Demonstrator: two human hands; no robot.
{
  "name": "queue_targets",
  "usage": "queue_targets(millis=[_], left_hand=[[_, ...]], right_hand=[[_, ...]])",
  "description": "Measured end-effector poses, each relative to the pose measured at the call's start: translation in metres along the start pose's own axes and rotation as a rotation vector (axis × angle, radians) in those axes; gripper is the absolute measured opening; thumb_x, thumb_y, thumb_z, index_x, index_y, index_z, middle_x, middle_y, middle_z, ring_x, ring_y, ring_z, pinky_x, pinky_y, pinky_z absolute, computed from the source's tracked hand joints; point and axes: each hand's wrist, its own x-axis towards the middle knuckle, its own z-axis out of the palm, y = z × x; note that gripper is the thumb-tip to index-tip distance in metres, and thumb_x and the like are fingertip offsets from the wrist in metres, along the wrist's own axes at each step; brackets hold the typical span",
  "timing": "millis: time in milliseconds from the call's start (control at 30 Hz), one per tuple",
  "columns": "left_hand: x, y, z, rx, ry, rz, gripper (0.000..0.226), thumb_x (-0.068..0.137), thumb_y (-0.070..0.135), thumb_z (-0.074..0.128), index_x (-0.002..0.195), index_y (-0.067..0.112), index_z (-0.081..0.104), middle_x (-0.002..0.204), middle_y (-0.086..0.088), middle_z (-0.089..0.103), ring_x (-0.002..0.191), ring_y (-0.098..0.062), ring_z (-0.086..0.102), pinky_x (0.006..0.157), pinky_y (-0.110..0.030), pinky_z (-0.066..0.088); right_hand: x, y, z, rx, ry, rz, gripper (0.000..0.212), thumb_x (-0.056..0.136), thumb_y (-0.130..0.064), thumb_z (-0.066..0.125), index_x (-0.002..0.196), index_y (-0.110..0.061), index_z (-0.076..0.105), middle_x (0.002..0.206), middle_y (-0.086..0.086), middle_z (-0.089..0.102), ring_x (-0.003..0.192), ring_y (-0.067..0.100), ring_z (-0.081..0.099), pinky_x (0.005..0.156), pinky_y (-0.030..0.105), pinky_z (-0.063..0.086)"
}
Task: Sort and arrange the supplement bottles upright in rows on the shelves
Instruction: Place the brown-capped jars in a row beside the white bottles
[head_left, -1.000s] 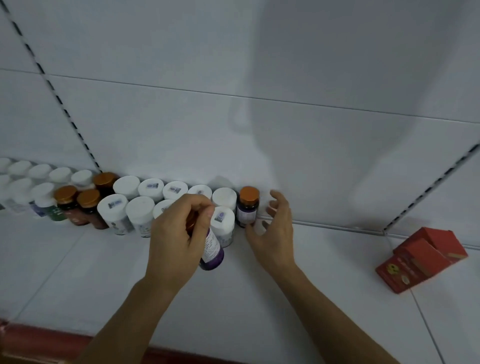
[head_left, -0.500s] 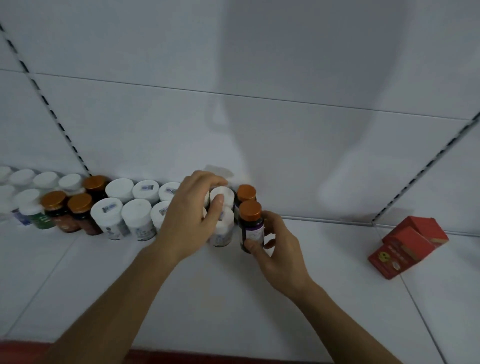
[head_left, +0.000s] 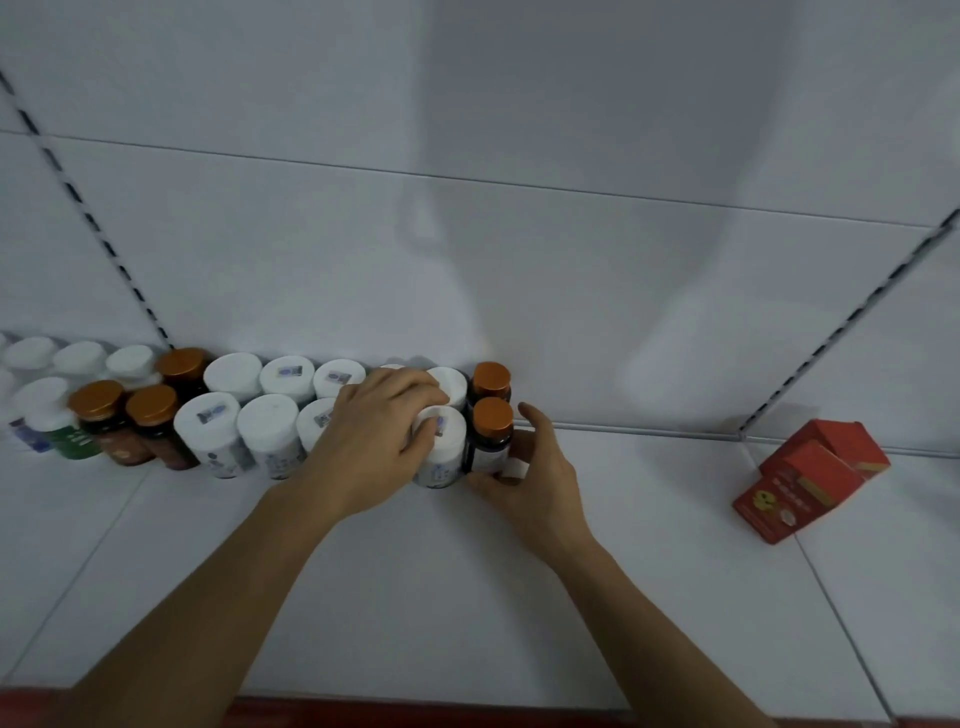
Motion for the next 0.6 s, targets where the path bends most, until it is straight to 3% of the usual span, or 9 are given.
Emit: queue_targets(millis=[67, 133, 200, 267, 333, 400, 500, 600], left_hand=[[0.006, 0.002, -0.003, -0.035, -0.005, -0.016, 0.032, 0.092, 0.037, 0.047, 0.115, 0.025, 0.067, 0.121, 0.014, 0.059, 0.114, -0.015, 0.051, 0.091, -0.037, 0.038], [0.016, 0.007, -0.007, -0.066, 0.002, -0.013, 0.033, 0.09, 0.034, 0.047, 0.116, 0.026, 0.065, 0.122, 0.013, 0.058, 0.113, -0.016, 0.051, 0.091, -0.044, 0.044], [0.03, 0.02, -0.007, -0.084, 0.032, 0.03, 0.031, 0.091, 0.03, 0.047, 0.116, 0.027, 0.065, 0.123, 0.011, 0.058, 0.113, -0.019, 0.051, 0.089, -0.048, 0.046], [0.047, 0.043, -0.005, -0.12, 0.063, 0.086, 0.029, 0.091, 0.029, 0.047, 0.113, 0.025, 0.066, 0.122, 0.01, 0.059, 0.112, -0.02, 0.052, 0.089, -0.048, 0.047], [0.062, 0.071, 0.0, -0.165, 0.082, 0.161, 0.032, 0.091, 0.032, 0.045, 0.111, 0.023, 0.068, 0.119, 0.008, 0.061, 0.109, -0.02, 0.054, 0.088, -0.048, 0.048], [0.072, 0.101, 0.011, -0.208, 0.074, 0.246, 0.033, 0.091, 0.034, 0.045, 0.111, 0.022, 0.068, 0.116, 0.007, 0.063, 0.106, -0.02, 0.057, 0.087, -0.047, 0.05], [0.08, 0.145, 0.039, -0.292, -0.029, 0.312, 0.032, 0.091, 0.034, 0.047, 0.113, 0.023, 0.067, 0.114, 0.009, 0.062, 0.107, -0.016, 0.057, 0.088, -0.045, 0.051], [0.086, 0.187, 0.078, -0.401, -0.15, 0.329, 0.037, 0.088, 0.041, 0.053, 0.121, 0.027, 0.062, 0.12, 0.011, 0.059, 0.113, -0.014, 0.056, 0.094, -0.045, 0.05]], right_hand=[[-0.009, -0.002, -0.02, -0.118, -0.009, -0.01, 0.092, 0.079, -0.031, 0.085, 0.153, -0.028, 0.031, 0.139, -0.006, 0.053, 0.12, 0.01, 0.053, 0.099, 0.035, 0.053], [-0.018, -0.005, -0.054, -0.353, 0.019, -0.062, 0.074, 0.087, -0.034, 0.077, 0.149, -0.029, 0.039, 0.146, -0.006, 0.046, 0.129, 0.013, 0.047, 0.105, 0.03, 0.046], [-0.026, -0.01, -0.099, -0.53, 0.132, -0.15, 0.053, 0.09, -0.032, 0.073, 0.139, -0.027, 0.052, 0.141, -0.005, 0.049, 0.126, 0.016, 0.05, 0.101, 0.025, 0.04], [-0.03, -0.011, -0.147, -0.627, 0.321, -0.199, 0.04, 0.088, -0.025, 0.074, 0.126, -0.022, 0.061, 0.131, 0.001, 0.055, 0.119, 0.023, 0.054, 0.097, 0.032, 0.044], [-0.029, -0.004, -0.19, -0.723, 0.49, -0.17, 0.038, 0.084, -0.023, 0.074, 0.12, -0.021, 0.065, 0.126, 0.006, 0.058, 0.119, 0.033, 0.052, 0.094, 0.044, 0.047], [-0.03, 0.005, -0.221, -0.804, 0.548, -0.017, 0.042, 0.084, -0.031, 0.072, 0.125, -0.025, 0.064, 0.134, 0.008, 0.054, 0.129, 0.037, 0.042, 0.1, 0.053, 0.043], [-0.03, 0.032, -0.259, -0.72, 0.465, 0.106, 0.041, 0.095, -0.021, 0.056, 0.135, -0.031, 0.057, 0.152, 0.01, 0.041, 0.142, 0.036, 0.031, 0.114, 0.052, 0.03], [-0.029, 0.056, -0.287, -0.735, 0.229, 0.112, 0.069, 0.088, 0.007, 0.048, 0.145, -0.032, 0.047, 0.16, 0.009, 0.032, 0.151, 0.032, 0.023, 0.119, 0.047, 0.027]])
